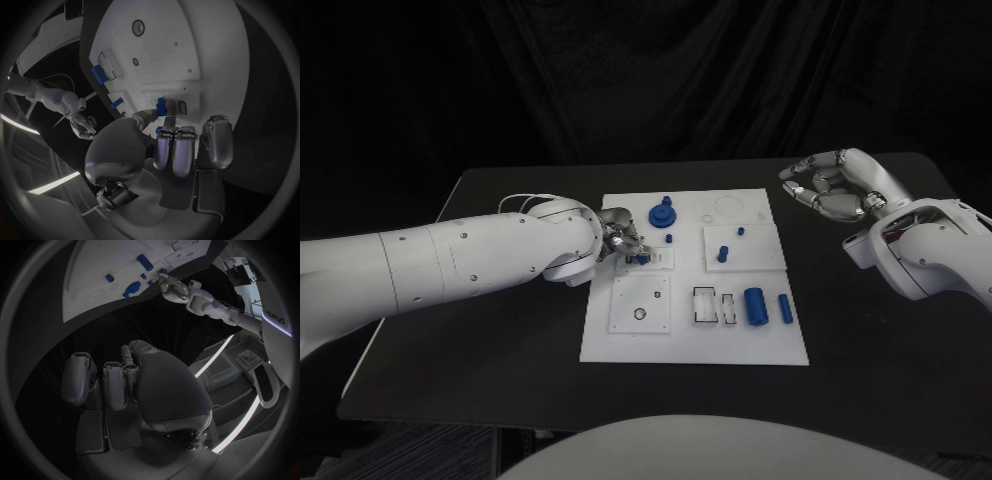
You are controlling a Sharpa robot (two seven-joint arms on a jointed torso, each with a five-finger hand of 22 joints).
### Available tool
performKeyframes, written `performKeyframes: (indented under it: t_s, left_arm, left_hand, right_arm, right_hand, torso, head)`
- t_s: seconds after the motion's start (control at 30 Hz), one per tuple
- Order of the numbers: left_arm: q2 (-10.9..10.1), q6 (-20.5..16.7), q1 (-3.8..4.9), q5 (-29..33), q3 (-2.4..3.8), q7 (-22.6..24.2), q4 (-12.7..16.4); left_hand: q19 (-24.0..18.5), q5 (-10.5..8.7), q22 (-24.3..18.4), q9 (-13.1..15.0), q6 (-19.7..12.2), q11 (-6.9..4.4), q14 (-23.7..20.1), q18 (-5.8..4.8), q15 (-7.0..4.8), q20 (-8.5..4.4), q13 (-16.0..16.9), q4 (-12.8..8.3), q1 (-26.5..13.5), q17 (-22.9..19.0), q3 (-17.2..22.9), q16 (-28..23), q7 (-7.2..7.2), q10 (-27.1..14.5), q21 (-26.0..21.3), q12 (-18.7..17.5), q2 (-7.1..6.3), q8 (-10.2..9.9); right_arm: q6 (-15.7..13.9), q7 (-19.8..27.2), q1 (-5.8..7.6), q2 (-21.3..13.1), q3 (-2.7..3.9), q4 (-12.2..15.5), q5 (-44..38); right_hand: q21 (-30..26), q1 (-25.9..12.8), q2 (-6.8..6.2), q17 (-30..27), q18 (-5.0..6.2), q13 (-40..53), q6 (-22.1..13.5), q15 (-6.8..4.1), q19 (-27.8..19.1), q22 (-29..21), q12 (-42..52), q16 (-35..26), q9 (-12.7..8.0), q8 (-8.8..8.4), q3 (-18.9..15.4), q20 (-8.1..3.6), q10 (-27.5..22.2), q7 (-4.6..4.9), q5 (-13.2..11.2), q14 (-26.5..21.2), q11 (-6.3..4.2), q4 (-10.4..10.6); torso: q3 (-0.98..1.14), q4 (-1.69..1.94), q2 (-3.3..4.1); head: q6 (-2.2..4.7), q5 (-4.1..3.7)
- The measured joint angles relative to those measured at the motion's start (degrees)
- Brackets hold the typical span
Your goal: Assemble the parts on the task board
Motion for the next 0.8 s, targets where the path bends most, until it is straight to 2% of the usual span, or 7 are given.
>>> performKeyframes:
  t_s: [0.33, 0.63, 0.77, 0.8]
  left_arm:
    - [-2.4, -7.0, -0.09, 0.0, -0.09, 2.2, 2.7]
    - [-3.2, -12.9, -0.22, 0.0, -0.08, 4.0, 3.6]
    - [-3.5, -14.4, -0.57, -0.5, -0.08, 4.3, 3.8]
    - [-3.5, -14.7, -0.73, -0.6, -0.07, 4.3, 3.9]
  left_hand:
    - [0.2, -0.31, 0.0, 0.3, 0.0, 0.00, 0.0, 0.00, 0.00, -0.22, 0.0, 0.2, -0.2, 0.0, 0.2, 0.0, 0.01, 0.0, 0.0, 0.0, -0.17, 0.1]
    - [0.2, -1.40, 0.0, 0.6, 0.0, 0.01, 0.0, 0.00, 0.01, -0.22, 0.0, -0.2, -0.9, 0.0, 1.3, 0.0, 0.03, 0.0, 0.0, 0.0, -0.23, 0.1]
    - [0.2, -3.02, 0.0, 0.7, 0.0, 0.01, 0.0, -0.01, 0.01, -0.22, 0.0, 0.0, -1.7, 0.0, 1.8, 0.0, 0.04, 0.0, 0.0, 0.0, -0.06, 0.1]
    - [0.2, -3.59, 0.0, 0.8, 0.0, 0.01, 0.0, 0.00, 0.01, -0.22, 0.0, -1.2, -1.8, 0.0, 3.3, 0.0, 0.06, 0.0, 0.0, 0.0, -0.07, 0.1]
  right_arm:
    - [0.0, 0.0, -0.01, -0.2, 0.00, 0.0, 0.0]
    - [0.0, -0.1, -0.07, -0.2, 0.00, 0.0, 0.0]
    - [0.0, -0.1, -0.12, -0.2, 0.00, 0.0, 0.0]
    - [0.0, -0.1, -0.14, -0.2, 0.00, 0.0, 0.0]
  right_hand:
    - [0.0, 0.0, 0.00, 0.0, 0.00, 0.0, 0.0, 0.00, 0.0, 0.0, 0.0, 0.0, -0.1, 0.00, 0.0, 0.00, 0.0, 0.00, 0.0, 0.0, 0.00, 0.0]
    - [0.0, 0.0, 0.00, 0.0, 0.00, 0.0, 0.0, 0.00, 0.0, 0.0, 0.0, -0.2, -0.1, 0.00, 0.0, 0.00, 0.0, 0.00, 0.0, 0.0, 0.00, 0.0]
    - [0.0, 0.0, 0.00, 0.0, 0.00, 0.0, 0.0, 0.00, 0.0, 0.0, 0.0, -0.2, -0.1, 0.00, 0.0, 0.00, 0.0, 0.00, 0.0, 0.0, 0.00, 0.0]
    - [0.0, 0.0, 0.00, 0.0, 0.00, 0.0, 0.0, 0.00, 0.0, 0.0, 0.0, -0.2, -0.1, 0.00, 0.0, 0.00, 0.0, 0.00, 0.0, 0.0, 0.00, 0.0]
  torso:
    - [-0.01, -0.02, 0.00]
    - [-0.03, -0.01, 0.01]
    - [-0.03, 0.03, -0.01]
    - [-0.03, 0.04, -0.01]
  head:
    - [0.00, -0.01]
    - [0.00, -0.04]
    - [0.00, -0.06]
    - [0.00, -0.03]
